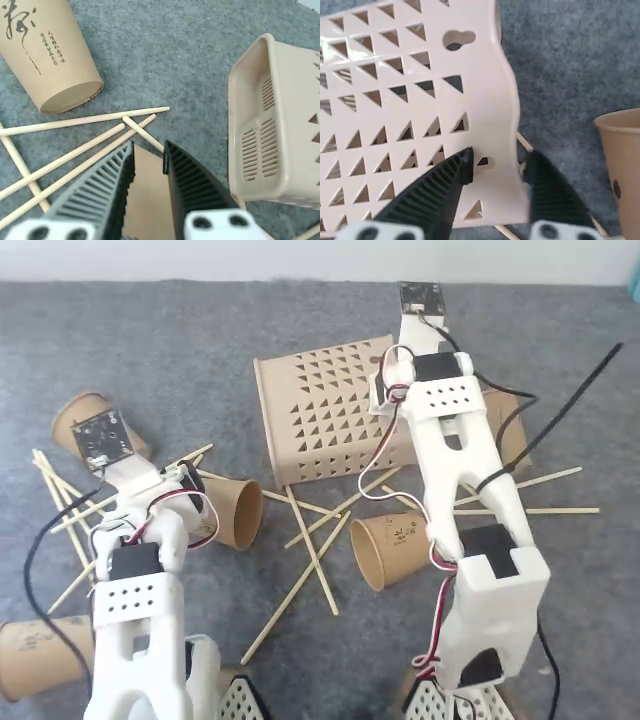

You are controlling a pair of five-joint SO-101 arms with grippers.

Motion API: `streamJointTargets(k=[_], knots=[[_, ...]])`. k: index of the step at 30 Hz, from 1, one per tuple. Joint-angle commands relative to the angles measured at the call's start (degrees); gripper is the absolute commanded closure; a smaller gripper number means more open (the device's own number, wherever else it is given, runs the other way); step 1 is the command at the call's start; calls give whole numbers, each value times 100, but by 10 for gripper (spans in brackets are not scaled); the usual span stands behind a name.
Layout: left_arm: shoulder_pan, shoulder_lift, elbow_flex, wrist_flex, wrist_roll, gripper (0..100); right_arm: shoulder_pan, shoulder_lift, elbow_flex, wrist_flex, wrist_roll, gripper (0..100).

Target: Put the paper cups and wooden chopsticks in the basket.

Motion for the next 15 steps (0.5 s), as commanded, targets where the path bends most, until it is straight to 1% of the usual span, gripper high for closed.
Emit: streamJointTargets(k=[1,3,5,15], knots=[[-18,-167,-48,-158,26,906,-259,-180,-79,-31,211,997],[-18,-167,-40,-158,26,906,-330,-330,-79,127,378,977],[-18,-158,-40,-158,26,906,-365,-488,-79,242,378,992],[-26,-149,-40,-167,18,906,-374,-1341,-79,338,413,991]])
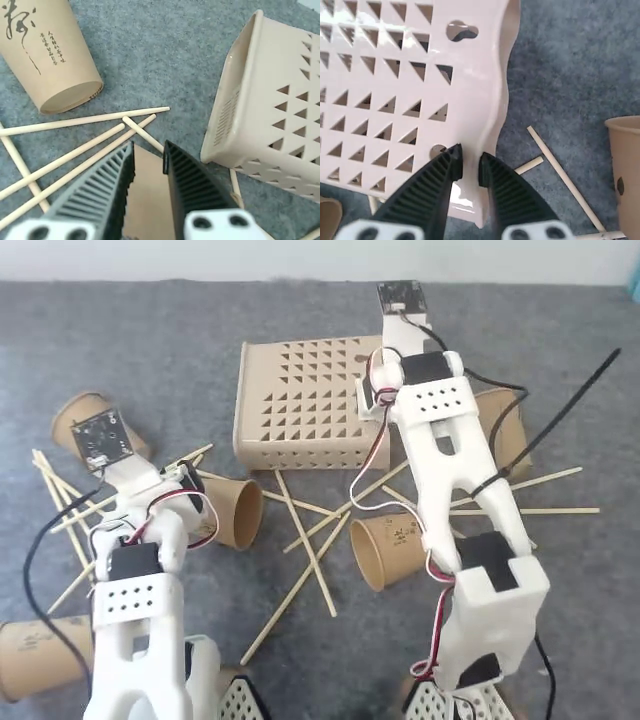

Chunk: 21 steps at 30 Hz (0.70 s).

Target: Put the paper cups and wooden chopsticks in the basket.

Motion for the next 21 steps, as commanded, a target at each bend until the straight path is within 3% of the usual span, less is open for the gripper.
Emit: streamJointTargets(k=[1,21], knots=[[-35,-149,-40,-167,18,906,-84,-892,-97,57,105,991],[-44,-185,171,-492,18,906,75,-2211,-501,180,1160,991]])
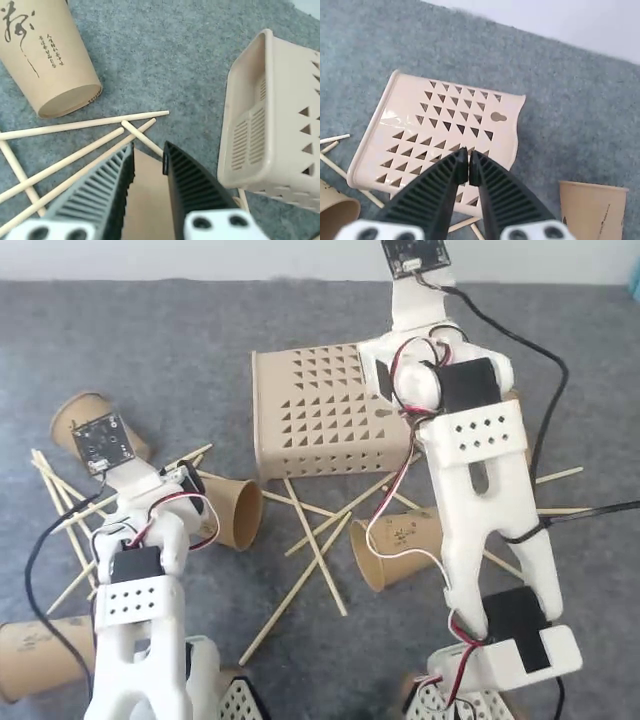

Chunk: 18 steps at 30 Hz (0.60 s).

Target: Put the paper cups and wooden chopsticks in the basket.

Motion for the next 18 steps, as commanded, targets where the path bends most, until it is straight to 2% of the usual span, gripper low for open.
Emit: streamJointTargets(k=[1,3,6,8,13,18], knots=[[-62,-141,-75,-141,18,906,215,-277,-220,259,97,991],[-62,-132,-84,-141,26,906,321,-224,-105,488,-149,991],[-44,-132,-92,-123,26,905,593,-119,-53,1042,-1020,991],[-26,-123,-92,-123,26,905,716,-48,-53,1420,-1336,991],[-26,-114,-145,-105,35,905,848,154,176,2000,-1380,991],[-53,316,-356,-62,35,905,945,-295,1521,1587,-1327,991]])
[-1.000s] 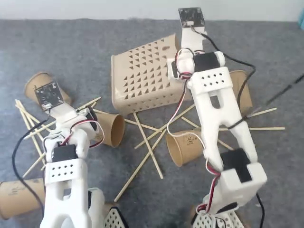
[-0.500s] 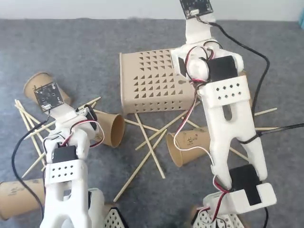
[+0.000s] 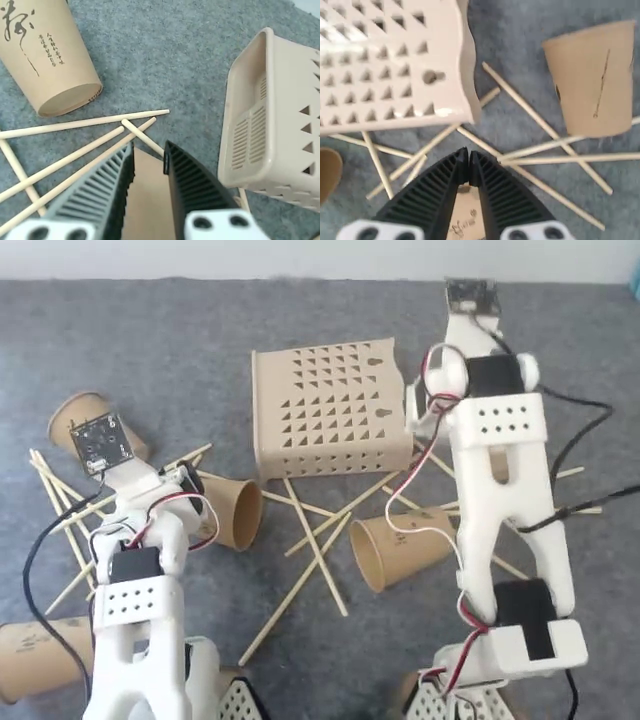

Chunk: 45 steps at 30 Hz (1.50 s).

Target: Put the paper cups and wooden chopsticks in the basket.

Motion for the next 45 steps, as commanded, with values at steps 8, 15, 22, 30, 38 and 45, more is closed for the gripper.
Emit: streamJointTargets(k=[8,15,22,30,38,45], knots=[[-62,1618,-1112,88,26,905,822,-2703,4369,-2668,897,991],[-18,1864,-1297,88,26,905,1200,-3732,6295,-4004,958,991],[237,1925,-2220,1073,26,905,1218,-3415,6664,-4681,712,991],[545,1925,-2809,1125,26,905,1235,-2818,6664,-4875,624,991],[1512,2585,-4048,1389,62,905,1235,-2809,6681,-4840,624,991],[2127,4791,-6211,2127,44,908,1235,-2818,6690,-4840,633,991]])
